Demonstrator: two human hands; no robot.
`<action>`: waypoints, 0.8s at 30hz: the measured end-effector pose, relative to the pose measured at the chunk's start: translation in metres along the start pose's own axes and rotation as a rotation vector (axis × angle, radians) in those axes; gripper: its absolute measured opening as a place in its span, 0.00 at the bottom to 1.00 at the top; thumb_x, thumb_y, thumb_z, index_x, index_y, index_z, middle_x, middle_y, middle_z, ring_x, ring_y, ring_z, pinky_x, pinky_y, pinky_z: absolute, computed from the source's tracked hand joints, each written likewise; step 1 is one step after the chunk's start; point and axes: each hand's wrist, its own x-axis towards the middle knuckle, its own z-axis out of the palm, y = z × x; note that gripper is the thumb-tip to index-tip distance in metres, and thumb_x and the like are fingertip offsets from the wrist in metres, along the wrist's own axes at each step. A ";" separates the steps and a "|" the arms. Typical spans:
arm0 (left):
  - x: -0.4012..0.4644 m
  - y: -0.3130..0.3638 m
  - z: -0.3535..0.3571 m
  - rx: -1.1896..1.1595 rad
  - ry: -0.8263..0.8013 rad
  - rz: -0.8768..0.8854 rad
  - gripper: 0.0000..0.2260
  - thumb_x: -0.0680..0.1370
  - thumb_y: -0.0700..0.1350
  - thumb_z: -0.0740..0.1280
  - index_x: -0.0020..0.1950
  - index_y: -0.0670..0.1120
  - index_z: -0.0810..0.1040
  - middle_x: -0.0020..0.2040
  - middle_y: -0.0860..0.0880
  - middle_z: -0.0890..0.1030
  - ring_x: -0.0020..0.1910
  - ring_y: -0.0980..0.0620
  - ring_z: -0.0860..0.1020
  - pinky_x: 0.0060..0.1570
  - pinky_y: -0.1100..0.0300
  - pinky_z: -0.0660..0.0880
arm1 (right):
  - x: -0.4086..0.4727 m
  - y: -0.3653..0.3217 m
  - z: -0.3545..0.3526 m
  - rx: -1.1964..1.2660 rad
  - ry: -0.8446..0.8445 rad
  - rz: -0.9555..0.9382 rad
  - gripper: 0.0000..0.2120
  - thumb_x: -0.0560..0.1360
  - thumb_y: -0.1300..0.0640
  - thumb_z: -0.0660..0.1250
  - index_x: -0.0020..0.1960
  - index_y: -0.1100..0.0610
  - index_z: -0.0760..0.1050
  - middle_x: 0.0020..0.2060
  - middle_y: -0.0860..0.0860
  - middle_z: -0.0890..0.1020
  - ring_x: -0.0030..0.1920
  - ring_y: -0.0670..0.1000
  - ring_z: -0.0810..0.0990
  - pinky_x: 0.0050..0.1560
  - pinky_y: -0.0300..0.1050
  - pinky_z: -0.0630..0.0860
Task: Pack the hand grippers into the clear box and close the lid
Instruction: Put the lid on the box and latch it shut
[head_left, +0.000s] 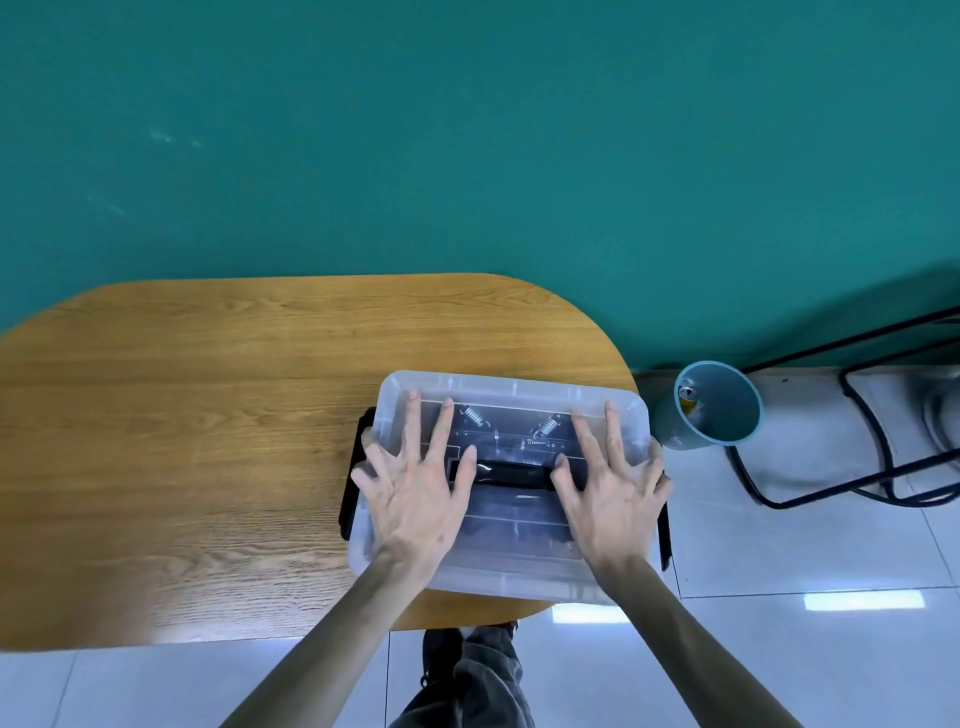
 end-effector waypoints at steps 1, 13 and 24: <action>0.001 0.001 0.001 0.006 -0.002 -0.007 0.28 0.80 0.67 0.41 0.80 0.63 0.39 0.81 0.55 0.37 0.67 0.33 0.59 0.48 0.46 0.67 | 0.001 0.000 0.000 -0.008 -0.003 -0.002 0.29 0.75 0.38 0.55 0.76 0.39 0.62 0.79 0.46 0.61 0.67 0.69 0.64 0.54 0.60 0.68; 0.003 0.006 0.005 0.014 -0.042 -0.017 0.29 0.81 0.65 0.43 0.80 0.62 0.39 0.82 0.53 0.37 0.71 0.28 0.53 0.54 0.40 0.69 | -0.002 0.000 -0.001 -0.067 -0.059 -0.046 0.30 0.80 0.39 0.47 0.81 0.41 0.47 0.81 0.51 0.54 0.74 0.74 0.53 0.61 0.65 0.65; -0.018 -0.043 -0.004 0.009 -0.081 0.098 0.34 0.80 0.68 0.42 0.81 0.55 0.39 0.81 0.47 0.34 0.79 0.35 0.41 0.73 0.33 0.52 | -0.022 0.056 -0.008 0.041 -0.057 -0.206 0.29 0.84 0.44 0.45 0.82 0.53 0.47 0.81 0.53 0.49 0.80 0.59 0.49 0.74 0.60 0.63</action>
